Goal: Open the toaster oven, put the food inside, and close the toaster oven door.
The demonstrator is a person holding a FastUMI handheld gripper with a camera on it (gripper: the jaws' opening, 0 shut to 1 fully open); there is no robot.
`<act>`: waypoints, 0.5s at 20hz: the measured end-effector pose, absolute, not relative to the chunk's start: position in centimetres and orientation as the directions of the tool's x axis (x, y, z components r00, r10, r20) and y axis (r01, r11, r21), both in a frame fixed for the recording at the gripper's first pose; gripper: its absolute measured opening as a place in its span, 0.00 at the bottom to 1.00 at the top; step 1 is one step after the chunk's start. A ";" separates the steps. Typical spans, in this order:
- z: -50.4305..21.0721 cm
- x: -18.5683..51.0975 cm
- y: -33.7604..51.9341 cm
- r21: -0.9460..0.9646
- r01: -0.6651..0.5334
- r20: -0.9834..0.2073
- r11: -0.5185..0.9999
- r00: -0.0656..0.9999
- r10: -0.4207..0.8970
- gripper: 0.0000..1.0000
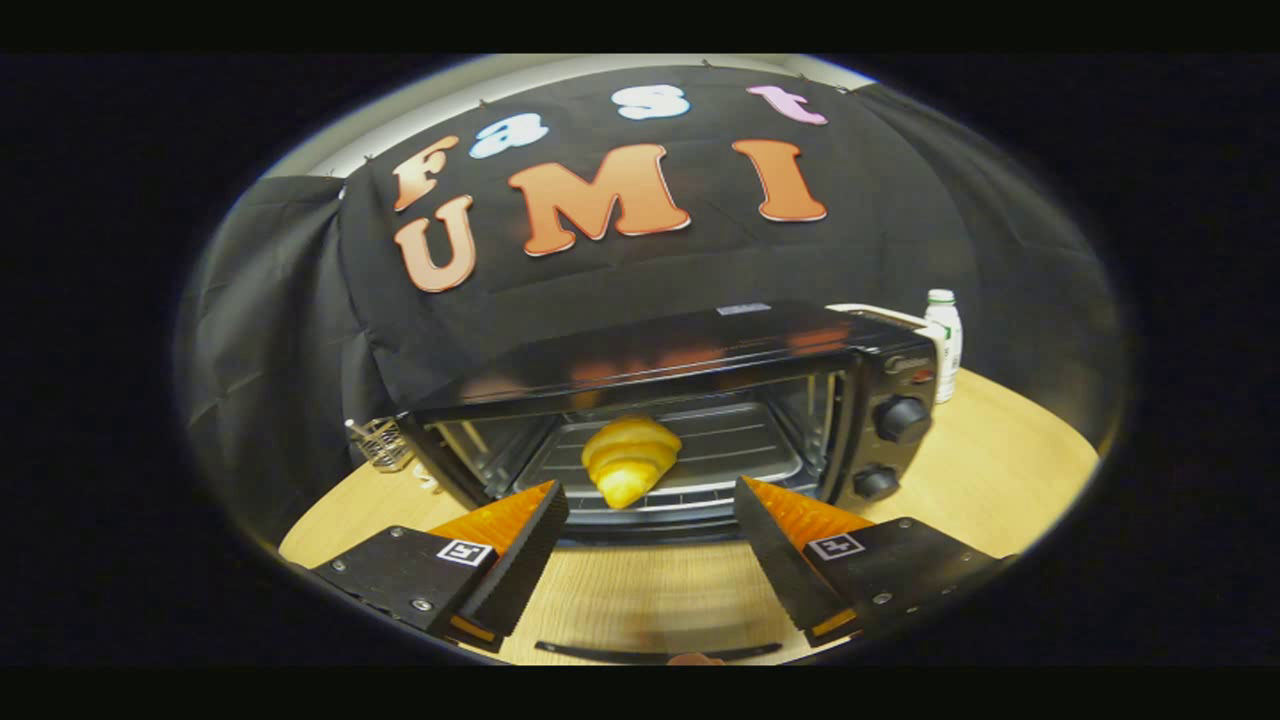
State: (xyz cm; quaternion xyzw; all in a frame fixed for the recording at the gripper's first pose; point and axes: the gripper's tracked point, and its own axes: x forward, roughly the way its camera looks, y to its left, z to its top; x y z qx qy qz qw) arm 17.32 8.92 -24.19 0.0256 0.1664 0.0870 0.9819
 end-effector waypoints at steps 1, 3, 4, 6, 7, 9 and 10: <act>-23.7 15.5 8.6 0.075 -0.164 -0.314 0.984 0.932 0.179 0.99; -23.6 12.4 8.0 0.066 -0.159 -0.310 0.985 0.935 0.171 0.98; -24.2 11.1 7.6 0.058 -0.154 -0.323 0.986 0.932 0.164 0.98; -25.5 9.1 7.1 0.040 -0.143 -0.354 0.989 0.923 0.148 0.98; -26.3 8.5 7.0 0.020 -0.145 -0.372 0.989 0.917 0.142 0.99; -28.1 7.3 6.5 -0.033 -0.146 -0.419 0.989 0.900 0.119 0.99; -28.7 6.9 6.4 -0.045 -0.145 -0.433 0.988 0.895 0.111 0.99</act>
